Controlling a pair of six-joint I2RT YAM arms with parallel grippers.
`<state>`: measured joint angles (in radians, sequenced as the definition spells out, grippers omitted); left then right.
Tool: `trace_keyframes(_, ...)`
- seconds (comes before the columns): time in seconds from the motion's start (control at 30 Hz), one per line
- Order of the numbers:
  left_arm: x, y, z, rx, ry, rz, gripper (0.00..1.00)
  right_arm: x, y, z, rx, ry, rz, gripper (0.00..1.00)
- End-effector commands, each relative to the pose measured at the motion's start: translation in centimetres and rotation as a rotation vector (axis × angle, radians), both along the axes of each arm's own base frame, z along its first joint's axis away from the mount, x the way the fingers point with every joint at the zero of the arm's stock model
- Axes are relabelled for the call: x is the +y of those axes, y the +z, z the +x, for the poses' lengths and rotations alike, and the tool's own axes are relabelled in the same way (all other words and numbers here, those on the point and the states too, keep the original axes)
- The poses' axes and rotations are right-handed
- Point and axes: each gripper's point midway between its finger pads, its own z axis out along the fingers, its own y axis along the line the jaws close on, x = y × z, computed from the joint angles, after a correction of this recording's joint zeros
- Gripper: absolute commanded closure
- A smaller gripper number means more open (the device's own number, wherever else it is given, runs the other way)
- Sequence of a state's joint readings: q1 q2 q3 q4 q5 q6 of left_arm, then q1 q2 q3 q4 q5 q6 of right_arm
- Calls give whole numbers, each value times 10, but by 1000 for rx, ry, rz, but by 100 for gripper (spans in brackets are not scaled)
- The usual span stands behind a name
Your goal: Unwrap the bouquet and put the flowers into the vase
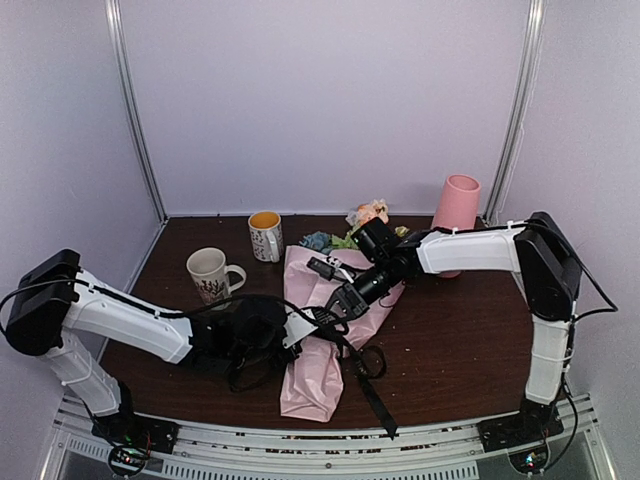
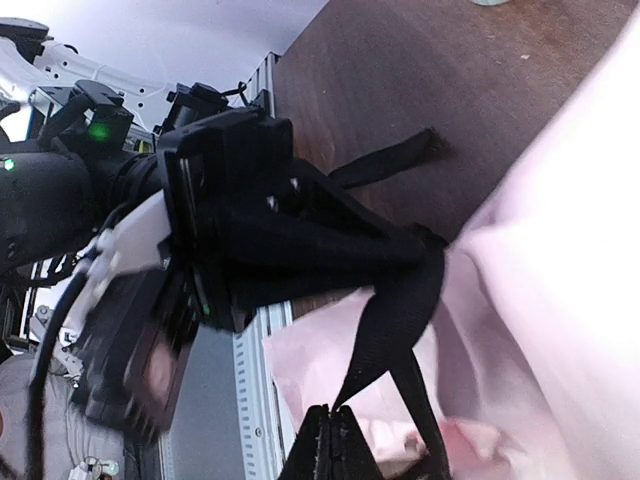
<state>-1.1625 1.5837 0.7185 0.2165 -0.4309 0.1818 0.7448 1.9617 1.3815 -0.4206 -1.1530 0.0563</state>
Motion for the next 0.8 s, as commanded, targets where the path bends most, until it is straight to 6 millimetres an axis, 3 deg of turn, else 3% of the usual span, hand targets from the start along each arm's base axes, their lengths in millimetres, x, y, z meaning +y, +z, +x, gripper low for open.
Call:
trace_keyframes(0.0, 26, 2, 1, -22, 85, -9, 100, -47, 28, 27, -89, -126, 36, 100)
trace_keyframes(0.13, 49, -2, -5, 15, 154, -27, 100, -85, 31, 33, -107, -171, 2, 100)
trace_keyframes(0.37, 85, -32, -8, 81, 292, 80, 100, -134, -4, 35, -117, -238, -223, 100)
trace_keyframes(0.6, 97, -40, -14, 174, 387, 99, 100, -177, -29, 27, -169, -267, -430, 100)
trace_keyframes(0.7, 107, -46, -23, 244, 439, 121, 86, -197, -32, 30, -248, -307, -532, 90)
trace_keyframes(0.77, 110, -45, -27, 277, 465, 92, 79, -200, -24, 36, -295, -329, -540, 73)
